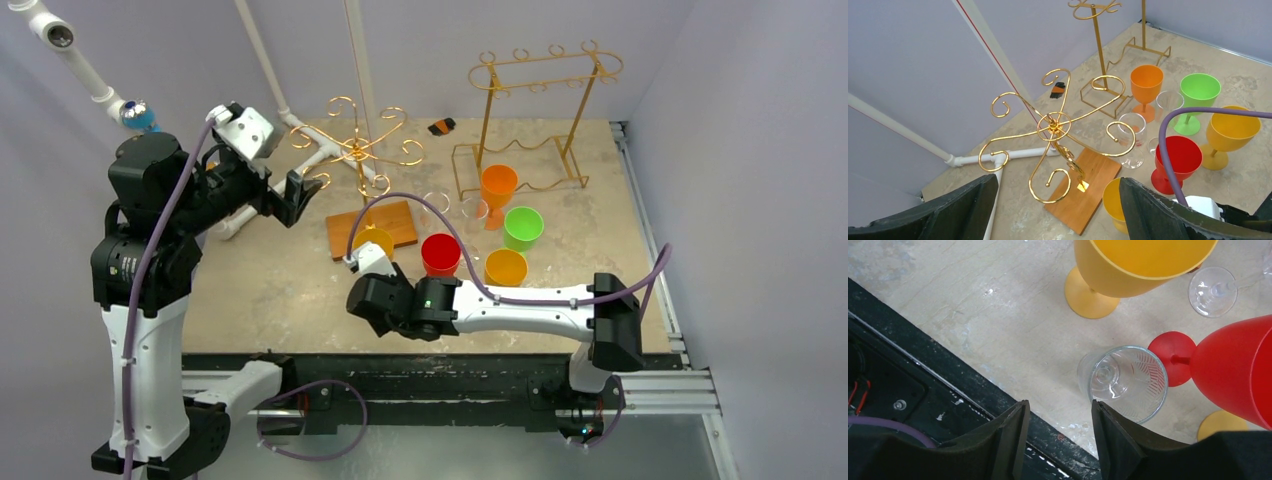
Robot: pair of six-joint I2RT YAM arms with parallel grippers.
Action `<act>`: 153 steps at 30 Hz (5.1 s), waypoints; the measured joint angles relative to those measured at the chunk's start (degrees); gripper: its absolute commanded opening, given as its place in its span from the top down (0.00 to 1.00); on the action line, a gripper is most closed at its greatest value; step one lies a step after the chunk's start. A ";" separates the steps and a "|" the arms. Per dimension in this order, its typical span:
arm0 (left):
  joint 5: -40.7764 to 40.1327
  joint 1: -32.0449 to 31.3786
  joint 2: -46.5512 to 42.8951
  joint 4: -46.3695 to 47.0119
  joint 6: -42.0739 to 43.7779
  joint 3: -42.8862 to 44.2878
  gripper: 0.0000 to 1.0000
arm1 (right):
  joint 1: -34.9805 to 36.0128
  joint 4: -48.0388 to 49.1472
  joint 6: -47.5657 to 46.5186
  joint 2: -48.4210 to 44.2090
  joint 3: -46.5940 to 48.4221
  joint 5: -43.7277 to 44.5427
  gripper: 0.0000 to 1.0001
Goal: Place the wine glass upside down on the wine glass rack
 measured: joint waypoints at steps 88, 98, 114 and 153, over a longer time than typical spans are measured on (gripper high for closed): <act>13.14 0.00 -0.61 -5.88 -0.94 5.35 0.00 | -3.56 3.82 -5.60 -25.57 8.85 -5.60 1.00; 22.51 -0.02 -5.62 -8.28 -0.48 -0.57 0.00 | -3.08 14.91 -8.50 -26.21 8.61 -5.51 1.00; 17.86 0.00 -6.51 0.72 -2.91 -10.58 0.42 | 0.76 43.54 -16.28 -25.57 0.15 -4.66 1.00; 6.97 -0.35 -5.35 3.26 12.33 -7.34 1.00 | 7.98 56.50 -15.76 -22.12 -6.88 0.44 0.22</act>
